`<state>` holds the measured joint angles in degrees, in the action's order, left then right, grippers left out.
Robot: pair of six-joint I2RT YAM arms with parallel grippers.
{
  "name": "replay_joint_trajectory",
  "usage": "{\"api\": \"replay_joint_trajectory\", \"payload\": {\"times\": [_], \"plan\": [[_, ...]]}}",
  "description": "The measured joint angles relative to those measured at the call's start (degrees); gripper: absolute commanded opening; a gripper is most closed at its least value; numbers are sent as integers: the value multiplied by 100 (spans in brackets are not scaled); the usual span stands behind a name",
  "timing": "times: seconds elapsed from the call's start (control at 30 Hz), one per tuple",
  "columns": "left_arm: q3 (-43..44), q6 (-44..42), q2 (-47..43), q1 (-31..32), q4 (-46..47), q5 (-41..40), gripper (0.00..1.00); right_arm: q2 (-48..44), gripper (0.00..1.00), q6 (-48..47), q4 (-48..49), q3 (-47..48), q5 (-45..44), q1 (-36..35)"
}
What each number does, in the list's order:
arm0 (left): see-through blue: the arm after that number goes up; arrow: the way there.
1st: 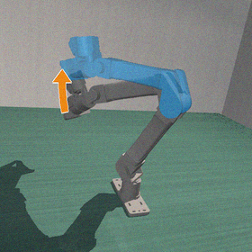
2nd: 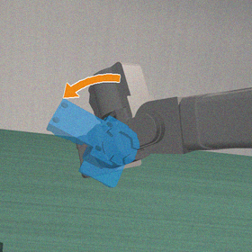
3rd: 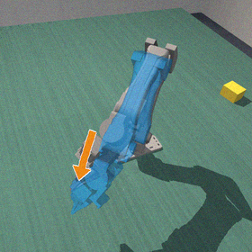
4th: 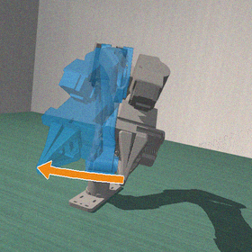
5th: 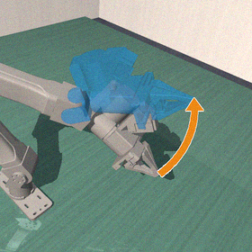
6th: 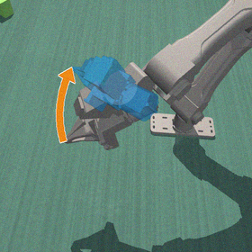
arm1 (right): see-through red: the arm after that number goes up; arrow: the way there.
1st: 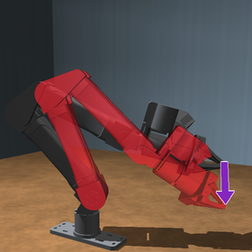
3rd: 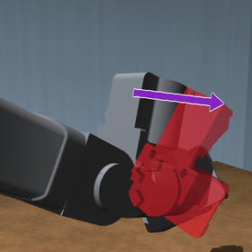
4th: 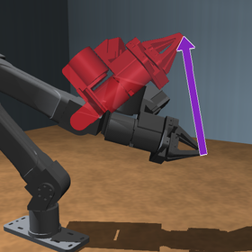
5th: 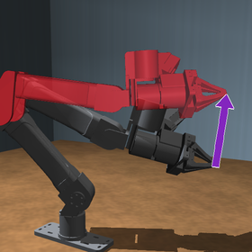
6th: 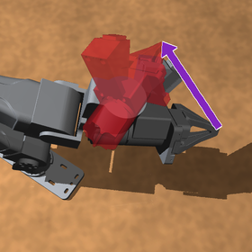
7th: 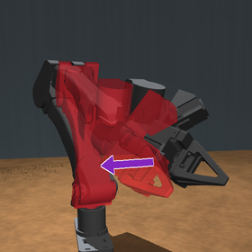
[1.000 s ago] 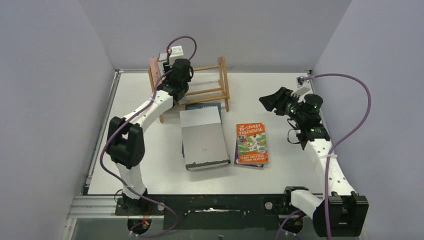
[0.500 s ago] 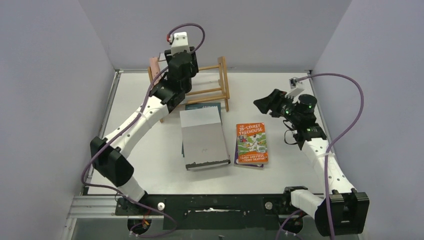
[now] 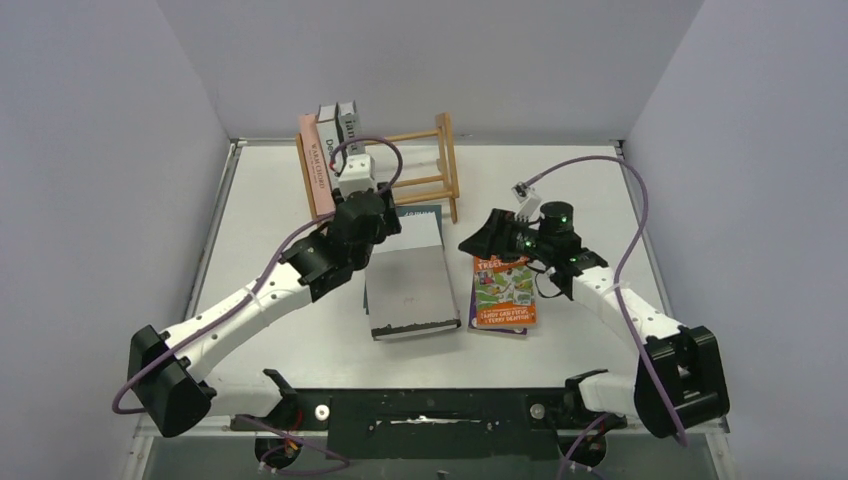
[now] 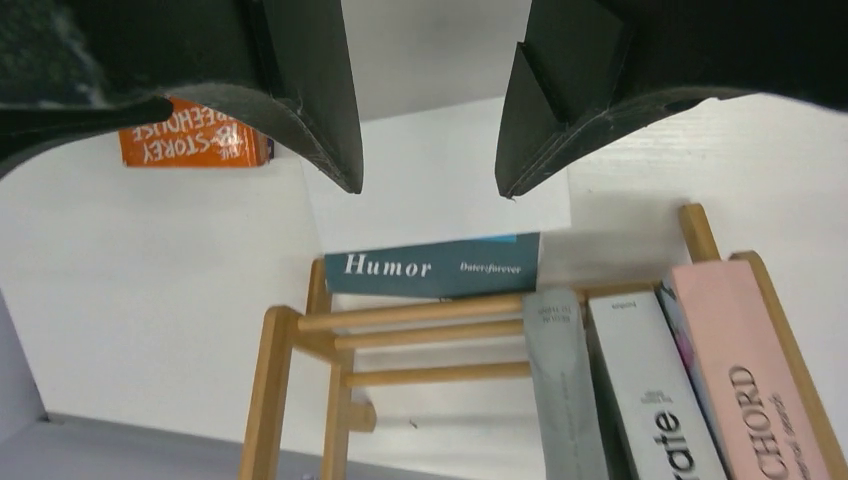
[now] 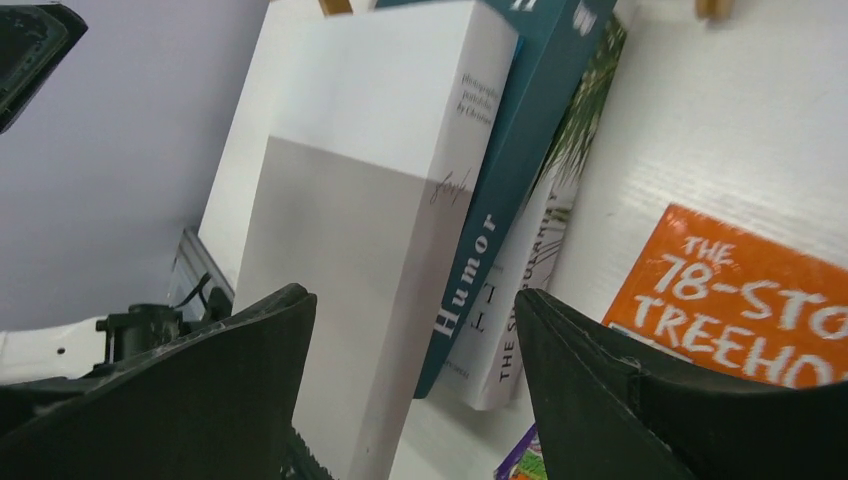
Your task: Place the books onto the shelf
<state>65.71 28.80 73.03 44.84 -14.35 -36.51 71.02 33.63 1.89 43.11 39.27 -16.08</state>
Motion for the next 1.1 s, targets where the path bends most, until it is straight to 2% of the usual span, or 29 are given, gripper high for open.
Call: {"api": "replay_joint_trajectory", "payload": {"times": [0.17,0.33,0.47,0.6,0.67,1.1], "plan": [[-514,472,-79,332,-317,17,52,308,76,245,380,-409,227,-402],[-1139,855,-313,361,-479,63,53,520,79,516,861,-723,345,-719],[-1296,1036,-448,348,-645,59,54,616,79,713,1233,-855,417,-804],[-1392,1207,-511,304,-654,103,66,822,79,802,1547,-855,468,-868],[-1547,1307,-579,219,-651,205,71,909,79,828,1602,-855,474,-909],[-2249,1491,-831,-719,-350,1561,73,957,79,896,1781,-855,509,-953]]}}
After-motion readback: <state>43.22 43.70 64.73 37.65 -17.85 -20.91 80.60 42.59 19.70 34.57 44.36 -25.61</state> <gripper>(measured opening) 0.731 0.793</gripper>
